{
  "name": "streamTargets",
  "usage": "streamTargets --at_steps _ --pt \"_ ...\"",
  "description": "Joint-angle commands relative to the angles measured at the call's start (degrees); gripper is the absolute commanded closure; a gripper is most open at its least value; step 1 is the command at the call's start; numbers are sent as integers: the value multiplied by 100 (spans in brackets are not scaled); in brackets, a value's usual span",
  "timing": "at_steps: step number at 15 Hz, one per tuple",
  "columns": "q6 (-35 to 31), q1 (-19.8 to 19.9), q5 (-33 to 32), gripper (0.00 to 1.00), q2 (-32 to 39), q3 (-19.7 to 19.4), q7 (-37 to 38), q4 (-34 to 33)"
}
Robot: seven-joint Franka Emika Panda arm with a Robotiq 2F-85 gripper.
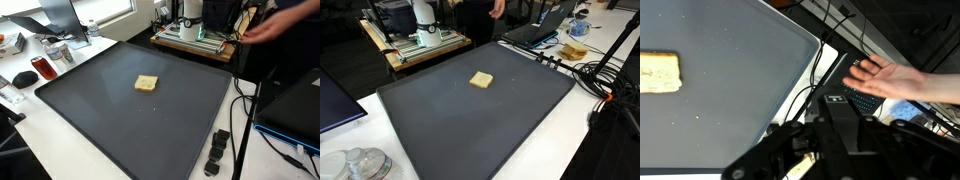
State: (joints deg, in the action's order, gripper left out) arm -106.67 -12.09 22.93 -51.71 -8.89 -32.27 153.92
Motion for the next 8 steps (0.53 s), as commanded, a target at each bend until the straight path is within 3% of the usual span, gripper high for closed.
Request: streamTargets --at_steps 1,5,8 --pt "142 192 -284 95 46 272 447 -125" --pt "-576 146 -520 95 971 1305 1780 -667" --pt "-689 300 -1000 95 1756 1952 2800 -1239"
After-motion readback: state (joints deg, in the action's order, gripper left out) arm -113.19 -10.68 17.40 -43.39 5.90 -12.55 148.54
